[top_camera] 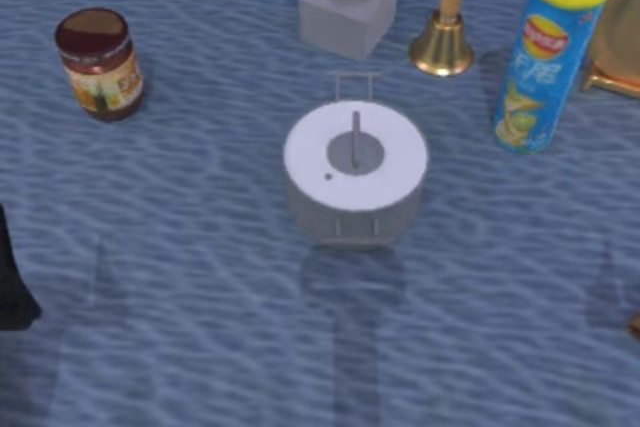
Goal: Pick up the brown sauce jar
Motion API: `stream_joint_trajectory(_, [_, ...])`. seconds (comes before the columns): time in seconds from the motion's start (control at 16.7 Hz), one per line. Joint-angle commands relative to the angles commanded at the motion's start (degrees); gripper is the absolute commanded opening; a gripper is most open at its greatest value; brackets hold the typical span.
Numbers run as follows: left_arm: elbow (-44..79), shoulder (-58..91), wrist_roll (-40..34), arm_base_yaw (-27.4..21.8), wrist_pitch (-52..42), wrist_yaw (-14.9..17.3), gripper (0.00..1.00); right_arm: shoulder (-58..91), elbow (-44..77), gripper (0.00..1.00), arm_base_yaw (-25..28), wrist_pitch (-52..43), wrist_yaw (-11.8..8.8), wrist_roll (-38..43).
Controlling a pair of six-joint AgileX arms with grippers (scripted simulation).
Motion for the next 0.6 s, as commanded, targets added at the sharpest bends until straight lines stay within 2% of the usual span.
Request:
stream_joint_trajectory(0.3, [3.05,1.90,0.28,-0.11,-1.09,0.35,1.00,0.00,0.00,1.00,0.00,0.00,0.00,0.00])
stream_joint_trajectory(0.6, [18.46,12.82,1.62,-0.82,-7.41,2.06,1.00,0.00,0.00,1.00,0.00,0.00,0.00,0.00])
